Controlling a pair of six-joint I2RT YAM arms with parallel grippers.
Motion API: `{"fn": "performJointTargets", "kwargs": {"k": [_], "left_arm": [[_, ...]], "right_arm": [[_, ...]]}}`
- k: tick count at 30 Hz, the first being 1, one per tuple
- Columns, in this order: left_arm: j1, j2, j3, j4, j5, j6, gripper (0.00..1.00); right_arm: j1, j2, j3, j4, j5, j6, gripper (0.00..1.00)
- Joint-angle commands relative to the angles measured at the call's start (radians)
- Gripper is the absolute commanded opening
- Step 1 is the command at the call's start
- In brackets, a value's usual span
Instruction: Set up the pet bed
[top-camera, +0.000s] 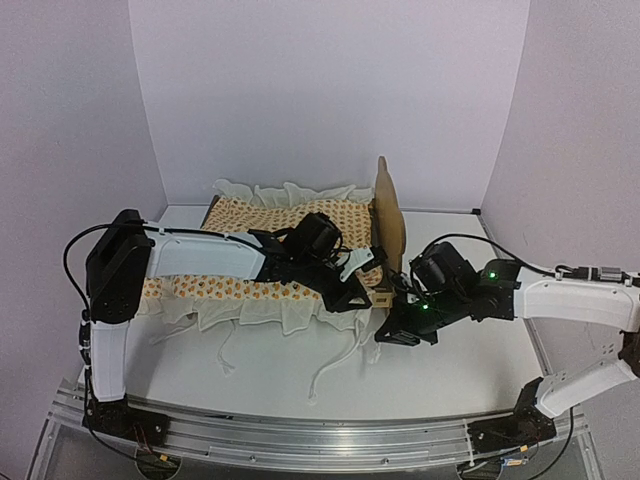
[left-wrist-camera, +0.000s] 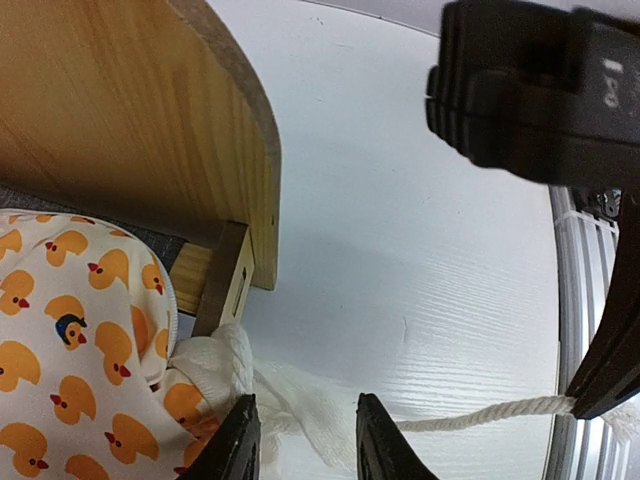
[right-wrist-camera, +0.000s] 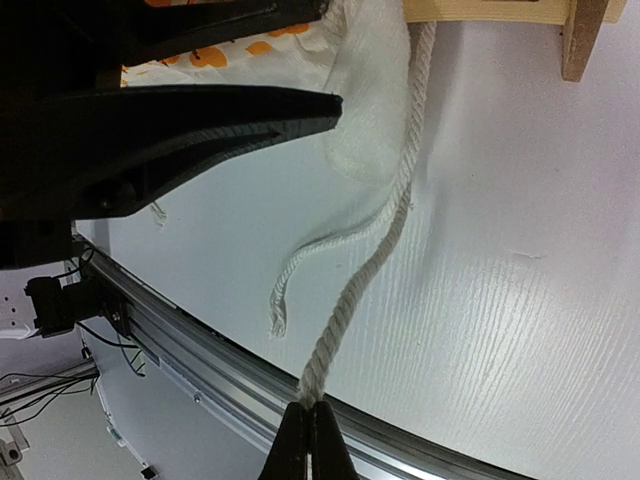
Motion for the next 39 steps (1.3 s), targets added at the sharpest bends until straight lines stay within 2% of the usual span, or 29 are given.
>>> {"fn": "performJointTargets", "kwargs": {"k": [1, 11, 15, 18, 19, 26, 28, 35, 39], "left_arm": [[0.0, 0.005, 0.06, 0.018, -0.018, -0.009, 0.35], [0.0, 0.027, 0.075, 0.006, -0.142, 0.019, 0.34], [-0.002, 0.043, 0.081, 0.006, -0.119, 0.031, 0.2], [-0.001, 0.045, 0.099, -0.019, -0.089, 0.029, 0.01], [0.0, 0.041, 0.107, -0.032, -0.078, 0.027, 0.0], [0.003, 0.001, 0.167, -0.171, 0.048, 0.01, 0.0], [0.007, -0.002, 0.191, -0.214, 0.128, -0.008, 0.0], [0.03, -0.011, 0.204, -0.267, 0.27, -0.043, 0.0], [0.045, -0.016, 0.203, -0.268, 0.319, -0.065, 0.0]], "right_arm": [[-0.014, -0.021, -0.023, 0.036, 0.022, -0.003, 0.0], [-0.043, -0.048, 0.062, 0.035, 0.151, -0.002, 0.0], [-0.043, -0.023, 0.079, 0.041, 0.169, -0.013, 0.0], [-0.045, -0.003, 0.096, 0.044, 0.174, -0.02, 0.0], [-0.046, 0.007, 0.103, 0.044, 0.172, -0.02, 0.0], [-0.059, 0.061, 0.09, 0.054, 0.225, 0.027, 0.0], [-0.073, 0.068, 0.08, 0.073, 0.257, 0.048, 0.0], [-0.1, 0.097, 0.038, 0.245, 0.307, 0.076, 0.0], [-0.099, 0.145, -0.01, 0.41, 0.319, 0.151, 0.0]]}}
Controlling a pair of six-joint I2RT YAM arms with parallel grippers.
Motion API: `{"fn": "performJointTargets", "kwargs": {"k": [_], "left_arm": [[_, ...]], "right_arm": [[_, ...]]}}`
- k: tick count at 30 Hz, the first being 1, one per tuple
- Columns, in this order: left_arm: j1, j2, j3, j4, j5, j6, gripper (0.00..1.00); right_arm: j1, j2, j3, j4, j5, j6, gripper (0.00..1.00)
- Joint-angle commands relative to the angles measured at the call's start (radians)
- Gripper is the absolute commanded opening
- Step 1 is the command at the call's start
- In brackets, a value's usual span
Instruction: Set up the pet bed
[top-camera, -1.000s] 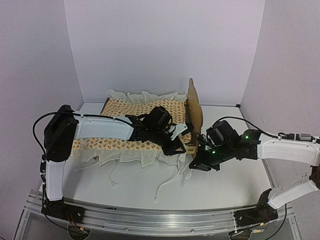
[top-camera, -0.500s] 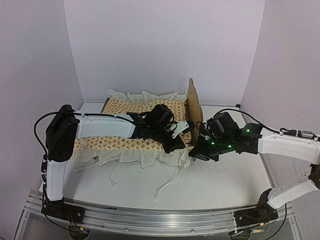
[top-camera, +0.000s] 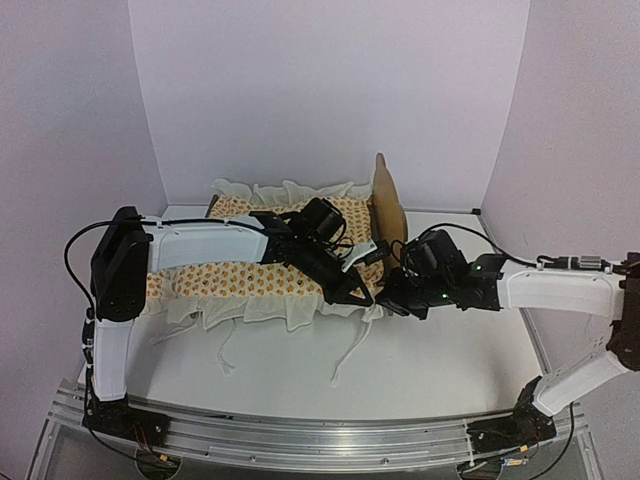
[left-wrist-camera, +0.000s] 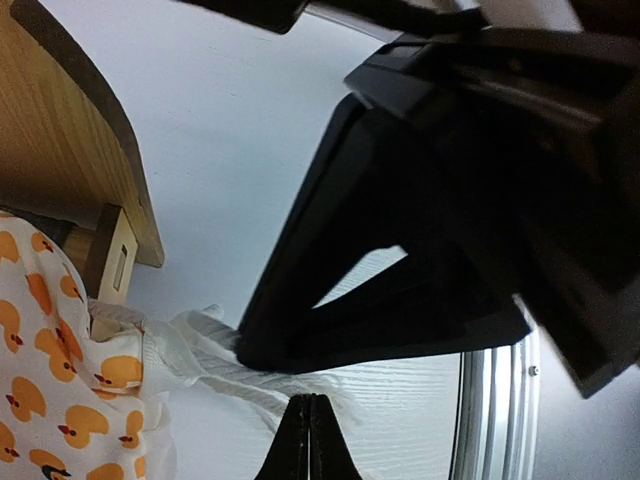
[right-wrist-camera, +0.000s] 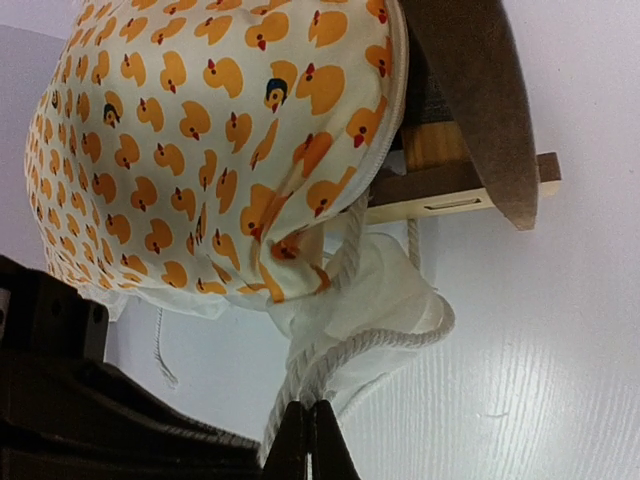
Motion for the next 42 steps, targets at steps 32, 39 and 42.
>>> {"fn": "performJointTargets", "kwargs": {"k": [32, 39, 42], "left_arm": [[0.061, -0.016, -0.009, 0.03, 0.181, -0.091, 0.0], [0.081, -0.026, -0.015, 0.0, 0.196, -0.085, 0.0], [0.08, -0.032, -0.019, -0.019, 0.228, -0.073, 0.0]], "right_arm": [[0.008, 0.106, -0.158, 0.591, -0.292, 0.271, 0.0], [0.008, 0.089, -0.187, 0.625, -0.356, 0.265, 0.0], [0.008, 0.119, -0.186, 0.708, -0.379, 0.263, 0.0]]}}
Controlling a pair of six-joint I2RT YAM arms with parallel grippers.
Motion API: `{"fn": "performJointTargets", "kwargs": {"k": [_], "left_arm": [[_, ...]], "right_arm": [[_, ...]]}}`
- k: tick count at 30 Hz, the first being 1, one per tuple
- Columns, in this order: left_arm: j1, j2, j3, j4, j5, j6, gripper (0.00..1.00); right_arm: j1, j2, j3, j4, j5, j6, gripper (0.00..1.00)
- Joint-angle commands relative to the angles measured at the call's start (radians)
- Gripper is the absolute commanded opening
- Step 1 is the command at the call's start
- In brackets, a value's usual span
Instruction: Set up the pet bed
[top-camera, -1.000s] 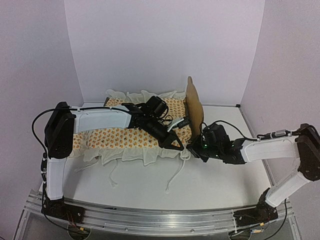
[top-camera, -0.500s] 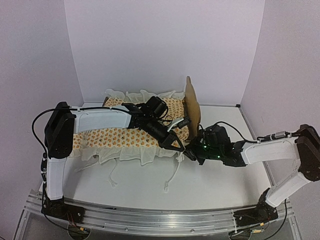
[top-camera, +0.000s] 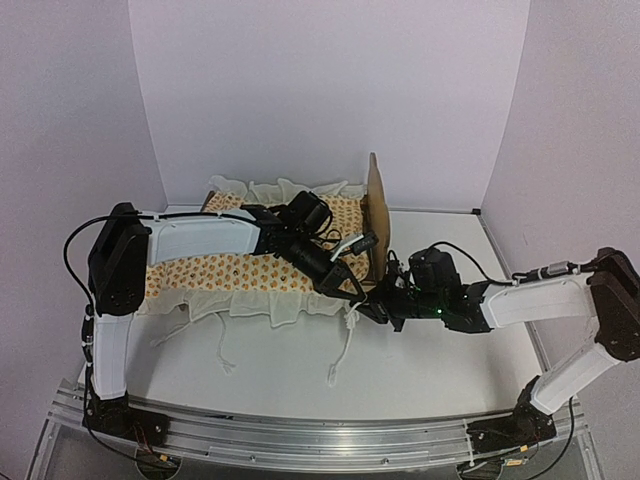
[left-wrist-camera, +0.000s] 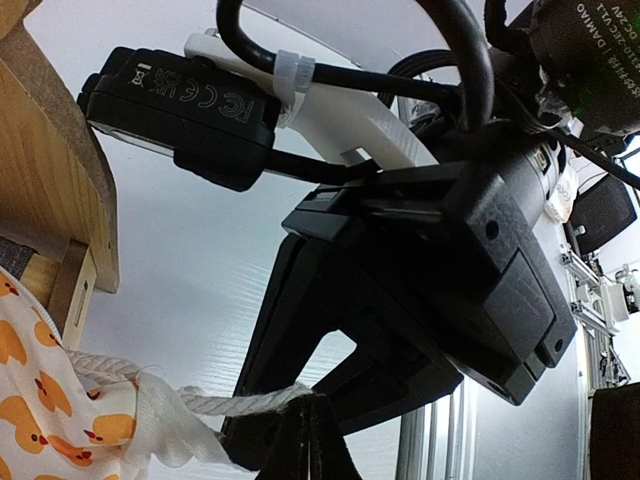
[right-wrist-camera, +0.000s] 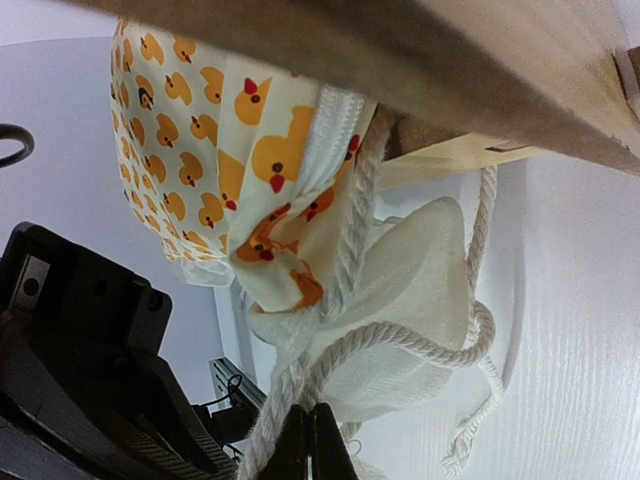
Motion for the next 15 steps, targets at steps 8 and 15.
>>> {"fn": "performJointTargets", "kwargs": {"k": [8, 15], "left_arm": [[0.01, -0.056, -0.048, -0.059, 0.153, 0.07, 0.01], [0.071, -0.089, -0.008, -0.247, 0.055, 0.324, 0.37]], "right_arm": [[0.015, 0.192, 0.044, 0.359, -0.014, -0.06, 0.0], [0.016, 0.279, 0.075, 0.406, -0.052, -0.065, 0.0]]}}
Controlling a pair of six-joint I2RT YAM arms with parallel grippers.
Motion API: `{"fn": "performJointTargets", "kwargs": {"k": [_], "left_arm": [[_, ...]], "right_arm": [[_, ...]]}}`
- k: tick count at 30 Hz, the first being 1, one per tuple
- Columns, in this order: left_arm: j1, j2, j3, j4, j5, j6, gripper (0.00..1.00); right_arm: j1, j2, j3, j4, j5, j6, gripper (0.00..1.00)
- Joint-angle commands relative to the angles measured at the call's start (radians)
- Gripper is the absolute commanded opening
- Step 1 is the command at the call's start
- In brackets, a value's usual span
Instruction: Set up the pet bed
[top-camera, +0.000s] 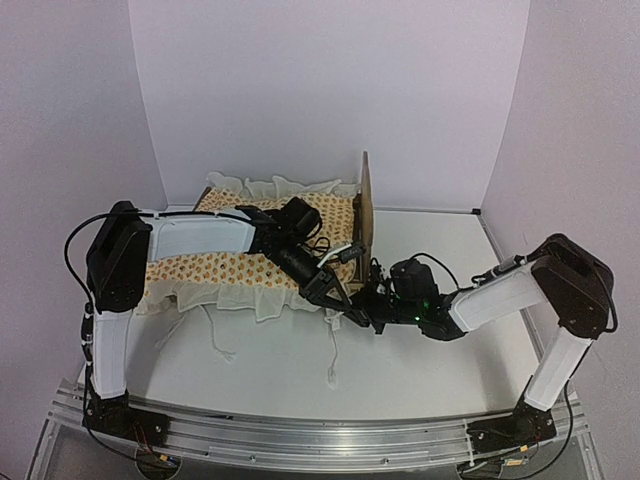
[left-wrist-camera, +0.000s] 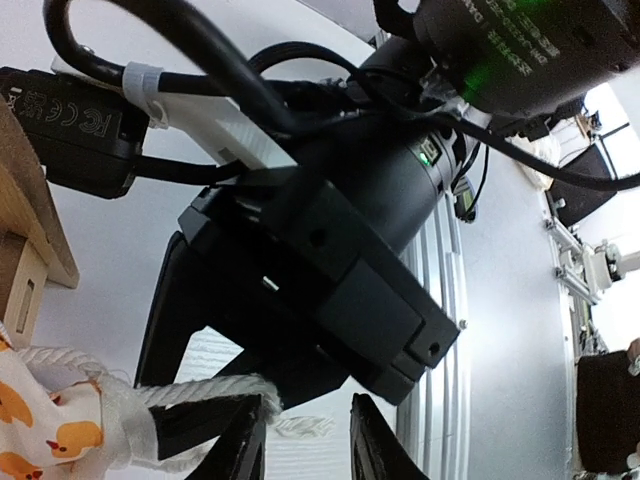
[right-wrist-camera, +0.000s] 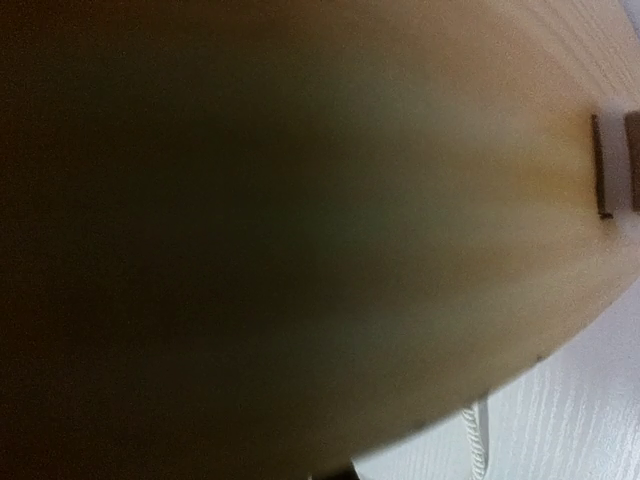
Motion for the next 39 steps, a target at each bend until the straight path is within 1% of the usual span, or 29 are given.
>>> {"fn": "performJointTargets", "kwargs": {"k": [1, 3, 4, 6, 7, 8, 9, 11, 14, 15, 18, 22, 25, 28, 30, 33, 39], "left_arm": [[0.03, -0.105, 0.027, -0.176, -0.05, 0.278, 0.39], [0.034, -0.145, 0.005, -0.232, -0.082, 0.397, 0.39], [0.04, -0.17, -0.013, -0.26, -0.087, 0.452, 0.38], [0.059, -0.227, -0.066, -0.269, -0.103, 0.574, 0.3], [0.07, -0.257, -0.105, -0.246, -0.121, 0.609, 0.26], [0.084, -0.282, -0.148, -0.185, -0.159, 0.644, 0.22], [0.085, -0.309, -0.195, -0.115, -0.206, 0.656, 0.2], [0.085, -0.331, -0.312, 0.063, -0.267, 0.683, 0.2], [0.081, -0.319, -0.379, 0.276, -0.309, 0.666, 0.19], [0.078, -0.312, -0.399, 0.315, -0.317, 0.671, 0.19], [0.063, -0.316, -0.492, 0.455, -0.331, 0.819, 0.18], [0.062, -0.349, -0.638, 0.692, -0.342, 1.049, 0.22], [0.059, -0.347, -0.676, 0.805, -0.347, 1.124, 0.24], [0.047, -0.333, -0.674, 0.869, -0.36, 1.141, 0.24], [0.034, -0.323, -0.676, 0.911, -0.369, 1.155, 0.22], [0.023, -0.318, -0.689, 0.91, -0.368, 1.18, 0.2], [0.017, -0.319, -0.742, 0.868, -0.354, 1.306, 0.19]], "right_arm": [[0.011, 0.029, 0.056, 0.108, -0.044, -0.028, 0.0], [0.01, 0.051, 0.076, 0.107, -0.078, -0.028, 0.0], [0.009, 0.061, 0.086, 0.106, -0.092, -0.027, 0.0], [0.01, 0.08, 0.102, 0.106, -0.11, -0.025, 0.0], [0.01, 0.086, 0.107, 0.106, -0.114, -0.025, 0.0], [0.01, 0.088, 0.109, 0.107, -0.116, -0.025, 0.0], [0.009, 0.089, 0.11, 0.107, -0.118, -0.026, 0.0], [0.01, 0.089, 0.113, 0.106, -0.122, -0.032, 0.0], [0.009, 0.098, 0.13, 0.105, -0.139, -0.036, 0.0], [0.009, 0.101, 0.136, 0.105, -0.145, -0.036, 0.0], [0.009, 0.112, 0.15, 0.105, -0.161, -0.036, 0.0], [0.009, 0.101, 0.141, 0.102, -0.154, -0.034, 0.0], [0.009, 0.099, 0.144, 0.091, -0.155, -0.032, 0.0], [0.009, 0.105, 0.161, 0.077, -0.163, -0.036, 0.0], [0.009, 0.106, 0.167, 0.07, -0.165, -0.039, 0.0], [0.009, 0.103, 0.169, 0.065, -0.164, -0.042, 0.0], [0.01, 0.097, 0.172, 0.06, -0.164, -0.042, 0.0]]}}
